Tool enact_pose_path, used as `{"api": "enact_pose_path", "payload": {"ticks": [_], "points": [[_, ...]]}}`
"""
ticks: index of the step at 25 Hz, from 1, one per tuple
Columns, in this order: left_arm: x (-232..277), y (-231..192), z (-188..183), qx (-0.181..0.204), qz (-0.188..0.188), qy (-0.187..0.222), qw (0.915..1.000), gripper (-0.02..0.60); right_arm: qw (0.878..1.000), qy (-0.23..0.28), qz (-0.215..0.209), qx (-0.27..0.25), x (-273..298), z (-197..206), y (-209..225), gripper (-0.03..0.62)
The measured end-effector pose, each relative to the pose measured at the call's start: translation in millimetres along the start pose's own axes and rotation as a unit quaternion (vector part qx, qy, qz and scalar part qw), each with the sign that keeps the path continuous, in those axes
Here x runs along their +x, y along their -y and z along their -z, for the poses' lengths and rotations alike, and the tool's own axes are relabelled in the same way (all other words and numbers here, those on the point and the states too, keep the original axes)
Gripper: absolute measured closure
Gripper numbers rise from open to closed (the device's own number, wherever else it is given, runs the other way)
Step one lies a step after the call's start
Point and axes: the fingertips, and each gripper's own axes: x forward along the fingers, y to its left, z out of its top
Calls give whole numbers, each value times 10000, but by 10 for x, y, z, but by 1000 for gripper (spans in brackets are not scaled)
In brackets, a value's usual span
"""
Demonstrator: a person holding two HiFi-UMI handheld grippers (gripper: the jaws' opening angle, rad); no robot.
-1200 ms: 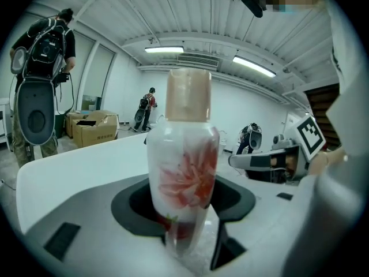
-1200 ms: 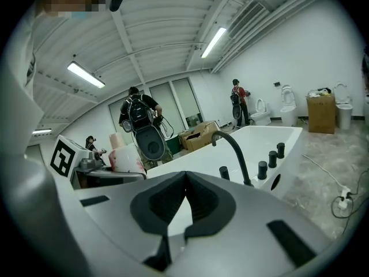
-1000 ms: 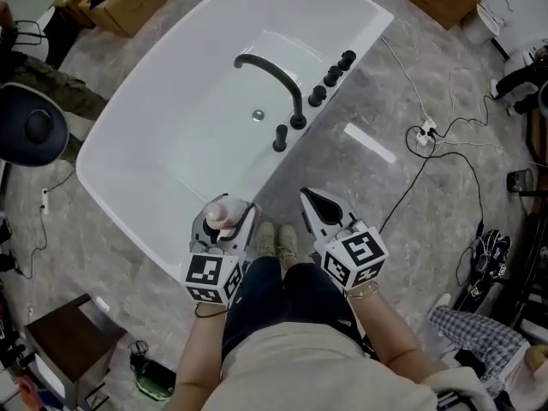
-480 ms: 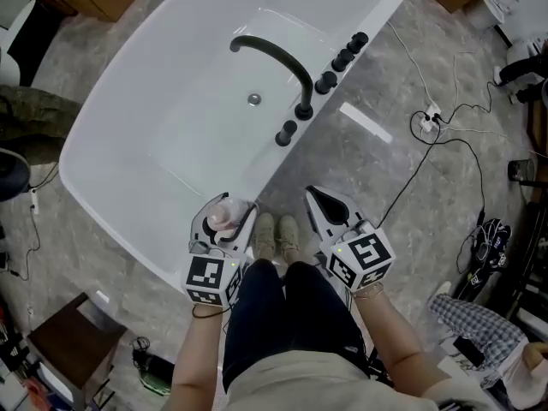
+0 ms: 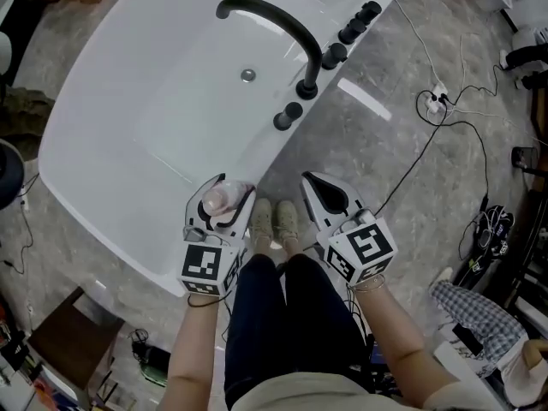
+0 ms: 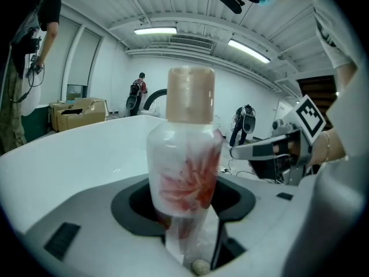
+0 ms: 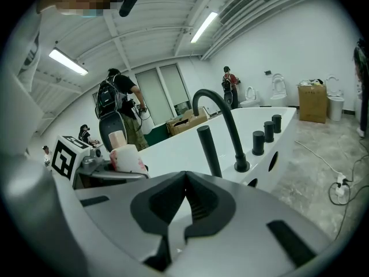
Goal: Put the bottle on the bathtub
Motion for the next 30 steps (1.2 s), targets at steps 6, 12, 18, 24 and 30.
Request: {"api": "enact_pose_path", "payload": {"ticks": [6,12,18,24,30], "points": [[264,-116,-90,-32,-131,239,9996,347,9999,71,79,21,215,76,97,597],[476,-79,-143,44,-184,324,9993,347,9998,181,88,45,376,28,154,597],[673,-44,-198,273,-102,354,9989,347,9992,256,191,225,418,50,256,597],[877,-73,-193,275,-72,350,9990,347,9988,239,239,361,439,183,321,597],[928,-28,-124,394,-231,416,9981,347,9975,197,449,512,375,299,417,597]]}}
